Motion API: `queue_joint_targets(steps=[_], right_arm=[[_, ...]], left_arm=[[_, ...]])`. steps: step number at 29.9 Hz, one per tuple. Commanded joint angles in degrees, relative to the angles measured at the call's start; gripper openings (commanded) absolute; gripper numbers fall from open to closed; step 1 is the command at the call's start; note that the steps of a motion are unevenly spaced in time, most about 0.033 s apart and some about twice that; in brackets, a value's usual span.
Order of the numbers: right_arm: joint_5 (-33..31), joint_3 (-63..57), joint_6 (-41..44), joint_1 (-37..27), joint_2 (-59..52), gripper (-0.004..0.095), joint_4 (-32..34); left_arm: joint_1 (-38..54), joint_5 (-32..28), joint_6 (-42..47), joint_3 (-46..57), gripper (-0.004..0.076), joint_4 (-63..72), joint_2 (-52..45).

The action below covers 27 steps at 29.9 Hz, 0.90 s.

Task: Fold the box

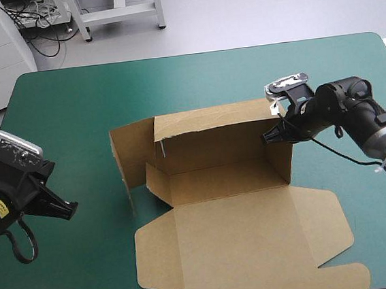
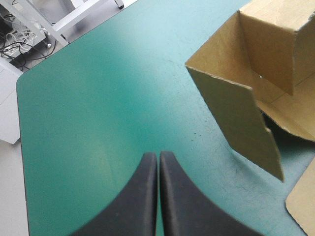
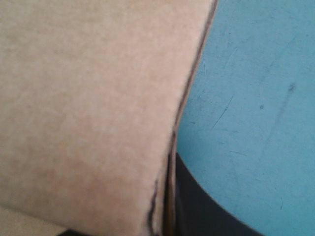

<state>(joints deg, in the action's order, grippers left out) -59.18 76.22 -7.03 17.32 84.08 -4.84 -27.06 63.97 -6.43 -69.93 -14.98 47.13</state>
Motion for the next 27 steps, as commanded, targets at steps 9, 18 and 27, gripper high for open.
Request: queue_joint_targets(steps=[9,18,27], right_arm=[[7.42,0.77,-0.74,-0.17,11.07,-0.0023,0.11],[11.56,1.34,-2.45,-0.17,12.30,0.0023,0.11],[7.20,7.86,-2.58,-0.17,12.18,0.0647,0.11]], left_arm=[[0.03,-4.20,2.97,-1.23,-0.0009,-2.11,-0.27],[0.03,-4.67,6.43,-0.39,-0.0009,-2.11,-0.27],[0.03,-4.67,6.91,-0.29,-0.0009,-1.97,-0.27]])
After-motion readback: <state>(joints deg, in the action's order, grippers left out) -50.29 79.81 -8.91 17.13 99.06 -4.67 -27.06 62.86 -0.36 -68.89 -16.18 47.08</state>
